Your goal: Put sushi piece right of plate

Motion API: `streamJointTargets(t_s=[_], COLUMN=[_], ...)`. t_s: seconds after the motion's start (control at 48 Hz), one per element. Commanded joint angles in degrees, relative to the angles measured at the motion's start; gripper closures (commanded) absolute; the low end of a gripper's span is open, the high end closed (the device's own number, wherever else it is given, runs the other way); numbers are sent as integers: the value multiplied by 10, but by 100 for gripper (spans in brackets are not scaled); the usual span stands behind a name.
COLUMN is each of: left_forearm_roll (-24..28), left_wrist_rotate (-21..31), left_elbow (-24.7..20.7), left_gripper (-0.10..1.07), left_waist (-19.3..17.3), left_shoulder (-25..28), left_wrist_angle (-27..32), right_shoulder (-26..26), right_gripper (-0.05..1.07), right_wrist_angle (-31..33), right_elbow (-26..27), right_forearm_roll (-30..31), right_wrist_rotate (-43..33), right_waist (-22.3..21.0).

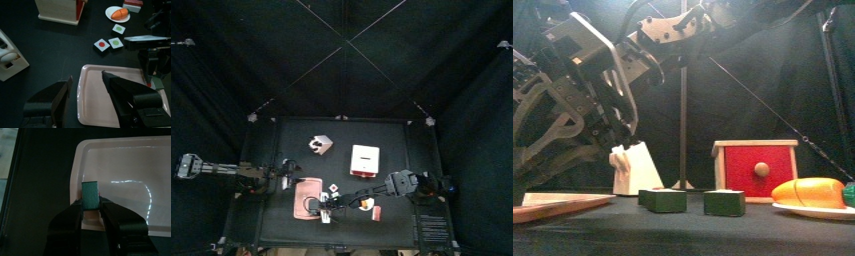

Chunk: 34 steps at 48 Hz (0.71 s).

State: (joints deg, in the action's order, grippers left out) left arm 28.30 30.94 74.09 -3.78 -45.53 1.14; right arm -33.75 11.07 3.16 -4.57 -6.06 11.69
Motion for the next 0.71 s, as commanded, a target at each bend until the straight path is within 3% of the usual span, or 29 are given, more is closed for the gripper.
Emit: streamJointTargets(t_s=[0.0,0.688], left_forearm_roll=[0,-1], left_wrist_rotate=[-1,0], left_elbow=[-7,-6], left_gripper=[11,11], left_waist=[-1,-2], left_shoulder=[1,1], left_wrist_angle=[-4,-4], right_shoulder=[54,250], right_gripper=[45,45], right_wrist_angle=[-14,-224], right_elbow=[-8,-292], right_forearm_roll=[-8,-88], right_wrist_rotate=[-1,0], right_waist=[-3,-54])
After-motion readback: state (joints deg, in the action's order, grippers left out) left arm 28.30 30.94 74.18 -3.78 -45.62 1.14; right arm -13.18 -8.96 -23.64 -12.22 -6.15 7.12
